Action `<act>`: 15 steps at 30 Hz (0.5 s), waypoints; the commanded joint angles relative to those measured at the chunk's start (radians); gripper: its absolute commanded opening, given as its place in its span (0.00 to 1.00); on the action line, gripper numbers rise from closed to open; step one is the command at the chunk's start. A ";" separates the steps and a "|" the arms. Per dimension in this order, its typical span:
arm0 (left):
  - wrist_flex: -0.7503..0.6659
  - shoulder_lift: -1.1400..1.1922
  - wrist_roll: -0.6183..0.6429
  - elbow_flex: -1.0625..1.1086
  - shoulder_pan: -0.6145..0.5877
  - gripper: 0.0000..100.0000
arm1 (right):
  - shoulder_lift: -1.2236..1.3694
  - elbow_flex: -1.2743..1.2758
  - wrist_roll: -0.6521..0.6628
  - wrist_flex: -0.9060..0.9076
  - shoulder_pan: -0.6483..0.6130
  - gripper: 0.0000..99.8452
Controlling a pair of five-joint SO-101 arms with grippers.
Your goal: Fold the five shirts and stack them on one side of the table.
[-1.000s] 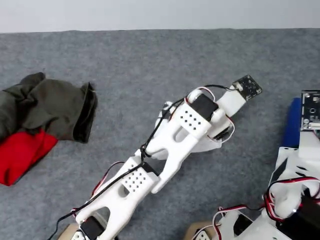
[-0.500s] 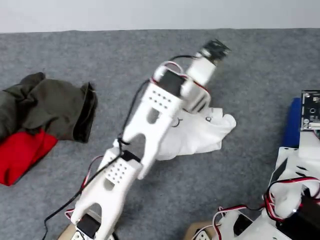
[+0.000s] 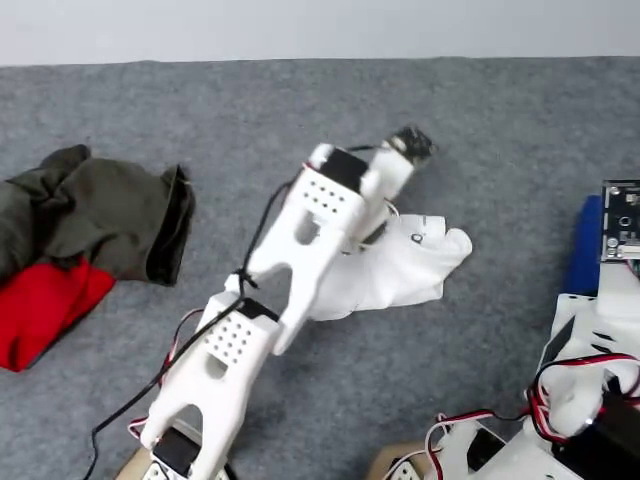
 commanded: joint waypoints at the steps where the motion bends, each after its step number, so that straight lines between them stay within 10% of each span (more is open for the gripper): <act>1: 0.025 -0.018 -0.006 0.031 0.071 0.01 | 0.007 0.000 0.009 0.035 0.010 0.01; 15: 0.025 -0.307 0.034 0.239 0.324 0.01 | 0.015 0.000 0.005 0.033 0.010 0.01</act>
